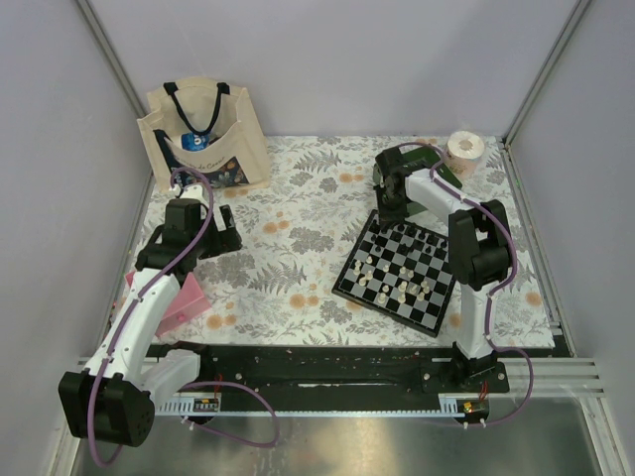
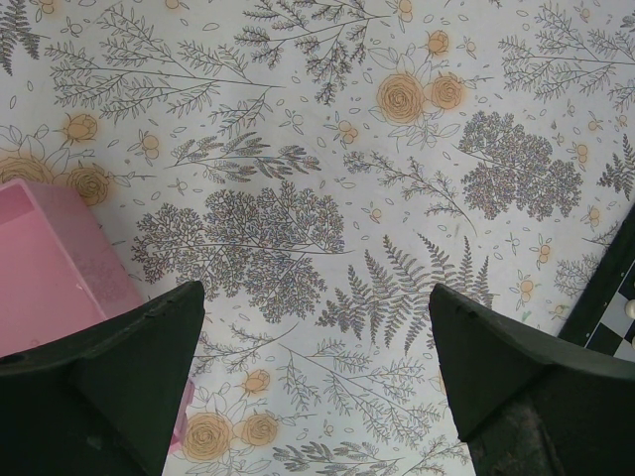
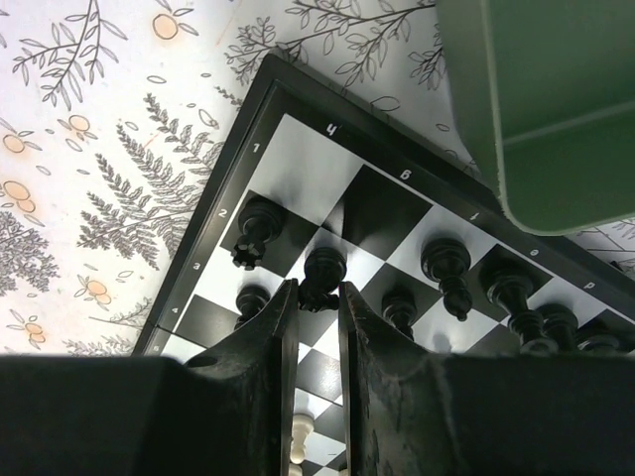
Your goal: Set up the chess pieces on the board
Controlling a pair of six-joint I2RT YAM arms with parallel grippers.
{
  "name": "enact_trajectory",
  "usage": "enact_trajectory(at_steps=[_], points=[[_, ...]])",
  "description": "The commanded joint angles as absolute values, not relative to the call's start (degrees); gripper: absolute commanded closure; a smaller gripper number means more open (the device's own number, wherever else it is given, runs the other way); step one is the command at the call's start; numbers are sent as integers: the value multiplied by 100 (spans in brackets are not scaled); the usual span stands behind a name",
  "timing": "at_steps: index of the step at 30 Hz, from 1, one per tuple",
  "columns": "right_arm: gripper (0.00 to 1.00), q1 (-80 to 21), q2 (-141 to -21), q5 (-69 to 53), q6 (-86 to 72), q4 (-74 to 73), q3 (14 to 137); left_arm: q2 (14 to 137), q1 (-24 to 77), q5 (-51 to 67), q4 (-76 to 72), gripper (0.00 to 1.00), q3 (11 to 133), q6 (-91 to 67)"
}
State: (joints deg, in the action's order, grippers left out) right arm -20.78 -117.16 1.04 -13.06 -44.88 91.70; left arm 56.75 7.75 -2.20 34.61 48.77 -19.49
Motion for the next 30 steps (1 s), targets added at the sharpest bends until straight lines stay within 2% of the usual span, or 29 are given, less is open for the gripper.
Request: enact_trajectory(at_steps=[1,11,15,30], points=[[91,-2118,-11549,579,-1336,-4474,9404,5686,747,-264,3322,1,5115,-1898],[90,-1987,-11689,703,-1424,-4342,9545,5704,756,-264,3322,1,5115,-1898],[89,-1793,-11795,300,-1406,-4359,9738,5730,756,-246,3322,1,5115,-1890],[87,-1793,-11926,149,-1512,-4245,9466,5766,747,-229,3322,1,5124,-1890]])
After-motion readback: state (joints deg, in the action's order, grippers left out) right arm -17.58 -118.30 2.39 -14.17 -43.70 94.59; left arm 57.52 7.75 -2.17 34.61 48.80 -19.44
